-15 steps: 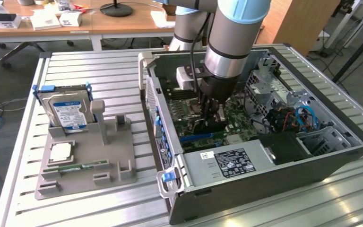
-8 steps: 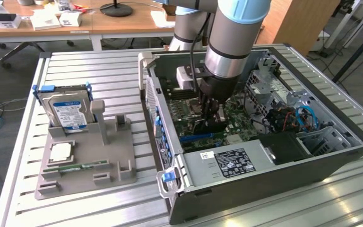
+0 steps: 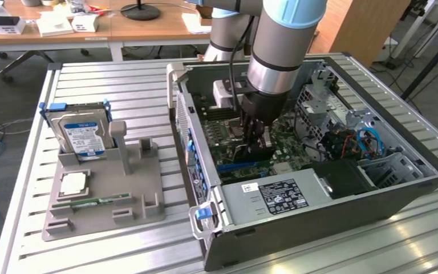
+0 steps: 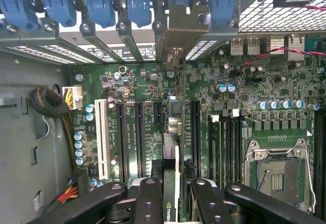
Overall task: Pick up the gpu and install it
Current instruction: 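Insert the gpu into the slot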
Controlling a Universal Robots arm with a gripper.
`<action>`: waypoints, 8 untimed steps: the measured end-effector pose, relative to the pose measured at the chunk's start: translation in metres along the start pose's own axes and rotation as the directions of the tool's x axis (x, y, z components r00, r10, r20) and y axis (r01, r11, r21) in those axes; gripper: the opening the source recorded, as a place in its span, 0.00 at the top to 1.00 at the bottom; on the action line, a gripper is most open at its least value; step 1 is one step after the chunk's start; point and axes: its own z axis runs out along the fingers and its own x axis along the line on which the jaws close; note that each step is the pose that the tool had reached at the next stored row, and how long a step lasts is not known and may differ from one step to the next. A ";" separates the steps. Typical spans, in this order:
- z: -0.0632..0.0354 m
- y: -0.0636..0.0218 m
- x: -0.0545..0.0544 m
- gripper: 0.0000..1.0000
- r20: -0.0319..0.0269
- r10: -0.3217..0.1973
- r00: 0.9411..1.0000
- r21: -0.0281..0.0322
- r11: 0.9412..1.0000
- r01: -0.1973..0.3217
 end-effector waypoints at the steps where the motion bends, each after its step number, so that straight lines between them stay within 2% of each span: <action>1: 0.0000 0.0000 0.000 0.74 0.000 0.000 1.000 0.000 1.000 0.000; 8: 0.0005 0.0000 0.000 0.74 0.000 -0.001 1.000 0.000 1.000 0.001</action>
